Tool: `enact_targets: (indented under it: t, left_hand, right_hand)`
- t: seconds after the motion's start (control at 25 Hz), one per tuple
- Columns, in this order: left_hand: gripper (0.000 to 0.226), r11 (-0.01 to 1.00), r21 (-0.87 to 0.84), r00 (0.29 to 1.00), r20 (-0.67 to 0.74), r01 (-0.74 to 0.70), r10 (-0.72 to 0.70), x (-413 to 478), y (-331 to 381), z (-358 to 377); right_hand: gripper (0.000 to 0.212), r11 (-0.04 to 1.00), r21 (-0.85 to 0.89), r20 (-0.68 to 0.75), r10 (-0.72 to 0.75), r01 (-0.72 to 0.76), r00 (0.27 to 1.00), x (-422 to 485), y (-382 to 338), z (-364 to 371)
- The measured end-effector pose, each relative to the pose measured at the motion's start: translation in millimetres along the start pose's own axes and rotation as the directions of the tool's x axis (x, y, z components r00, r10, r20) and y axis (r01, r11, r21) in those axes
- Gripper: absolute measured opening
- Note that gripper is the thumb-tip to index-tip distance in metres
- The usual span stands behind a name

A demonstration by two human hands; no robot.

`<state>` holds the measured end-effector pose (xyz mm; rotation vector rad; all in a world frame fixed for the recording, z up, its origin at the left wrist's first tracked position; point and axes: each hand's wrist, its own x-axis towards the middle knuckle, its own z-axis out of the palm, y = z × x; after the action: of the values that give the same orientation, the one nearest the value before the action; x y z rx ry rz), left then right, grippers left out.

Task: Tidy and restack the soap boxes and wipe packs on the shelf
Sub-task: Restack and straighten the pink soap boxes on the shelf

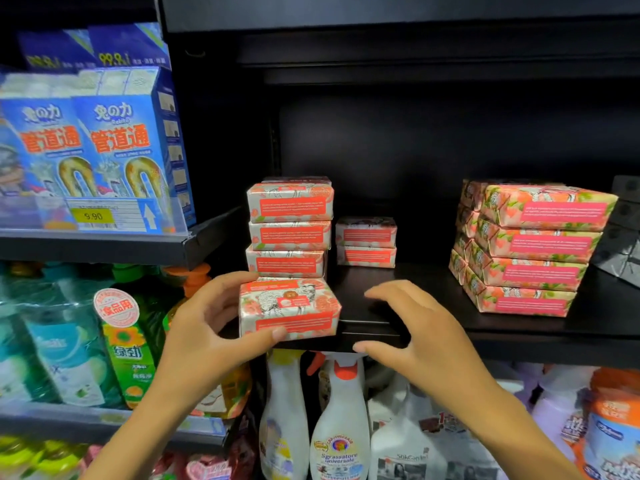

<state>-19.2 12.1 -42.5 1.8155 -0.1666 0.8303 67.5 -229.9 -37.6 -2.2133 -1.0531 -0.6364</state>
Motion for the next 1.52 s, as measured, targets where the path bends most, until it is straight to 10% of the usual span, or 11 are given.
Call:
enact_targets:
  t: [1.04, 1.36, 1.52]
  left_hand:
    - [0.038, 0.878, 0.462, 0.969, -0.136, -0.124, 0.208, 10, -11, 27]
    - [0.039, 0.756, 0.628, 0.939, -0.117, -0.184, 0.325, 7, -4, 34]
    - [0.035, 0.738, 0.571, 0.89, -0.026, -0.36, 0.455, 2, 9, 59]
  right_hand:
    - [0.041, 0.957, -0.29, -0.078, -0.055, 0.03, 0.995, -5, -4, 16]
    - [0.044, 0.997, 0.0, 0.087, 0.08, -0.08, 0.993, 6, -1, 0]
    - [0.048, 0.983, 0.138, -0.11, 0.138, -0.122, 0.984, 45, 16, -13]
